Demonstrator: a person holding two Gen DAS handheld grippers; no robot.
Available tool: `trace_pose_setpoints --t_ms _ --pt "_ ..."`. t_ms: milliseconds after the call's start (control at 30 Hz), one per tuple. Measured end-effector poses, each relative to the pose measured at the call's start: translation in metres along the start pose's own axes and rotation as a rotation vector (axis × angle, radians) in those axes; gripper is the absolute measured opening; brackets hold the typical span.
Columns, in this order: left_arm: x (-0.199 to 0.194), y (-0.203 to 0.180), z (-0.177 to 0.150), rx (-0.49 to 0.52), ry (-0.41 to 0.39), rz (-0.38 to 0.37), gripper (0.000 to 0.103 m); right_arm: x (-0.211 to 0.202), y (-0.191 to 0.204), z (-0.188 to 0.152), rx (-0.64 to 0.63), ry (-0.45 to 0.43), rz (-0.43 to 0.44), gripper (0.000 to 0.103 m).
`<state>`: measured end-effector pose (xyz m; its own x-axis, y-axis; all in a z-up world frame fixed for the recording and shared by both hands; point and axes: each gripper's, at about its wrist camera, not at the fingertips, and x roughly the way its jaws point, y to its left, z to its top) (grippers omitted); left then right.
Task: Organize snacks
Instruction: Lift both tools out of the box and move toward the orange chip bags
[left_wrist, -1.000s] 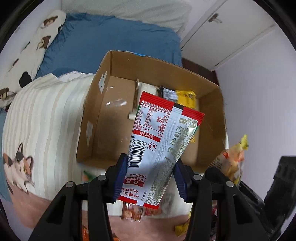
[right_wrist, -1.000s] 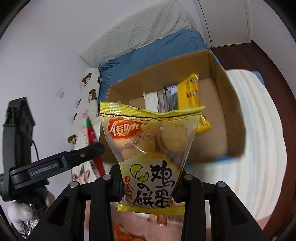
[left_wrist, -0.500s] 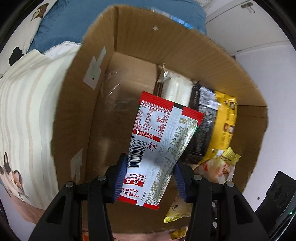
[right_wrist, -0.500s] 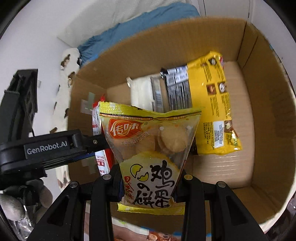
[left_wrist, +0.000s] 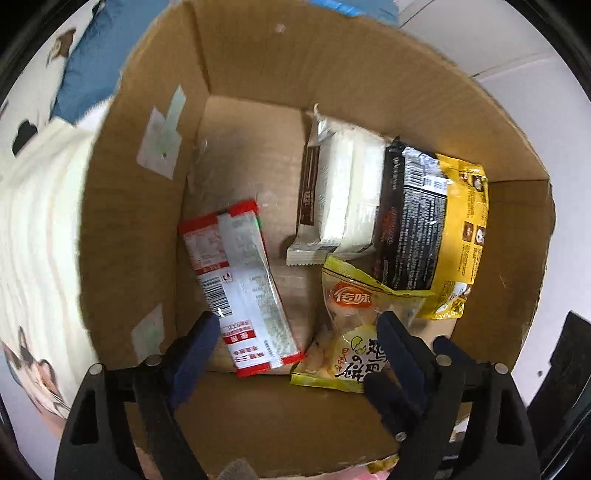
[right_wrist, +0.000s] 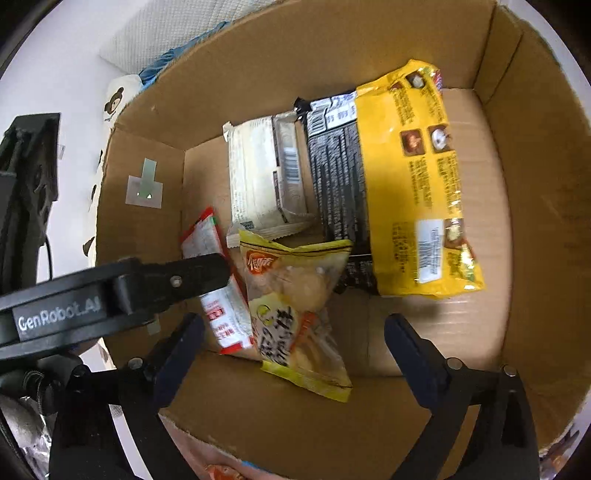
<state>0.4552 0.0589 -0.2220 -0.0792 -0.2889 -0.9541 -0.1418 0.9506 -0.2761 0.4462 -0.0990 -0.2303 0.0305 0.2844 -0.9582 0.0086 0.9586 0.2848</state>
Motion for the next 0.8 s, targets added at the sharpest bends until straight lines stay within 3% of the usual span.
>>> trace_pose_setpoints --t_ms 167,400,800 --pt "-0.028 -0.008 -0.016 0.052 -0.092 0.051 0.088 -0.023 -0.004 -0.006 -0.042 -0.049 -0.058 0.100" --pt "-0.080 -0.009 -0.062 0.110 -0.295 0.119 0.088 -0.060 -0.013 -0.024 -0.070 -0.148 -0.124 0.100" --pt "-0.116 -0.002 -0.128 0.140 -0.496 0.156 0.088 -0.125 0.003 -0.083 -0.111 -0.310 -0.136 0.100"
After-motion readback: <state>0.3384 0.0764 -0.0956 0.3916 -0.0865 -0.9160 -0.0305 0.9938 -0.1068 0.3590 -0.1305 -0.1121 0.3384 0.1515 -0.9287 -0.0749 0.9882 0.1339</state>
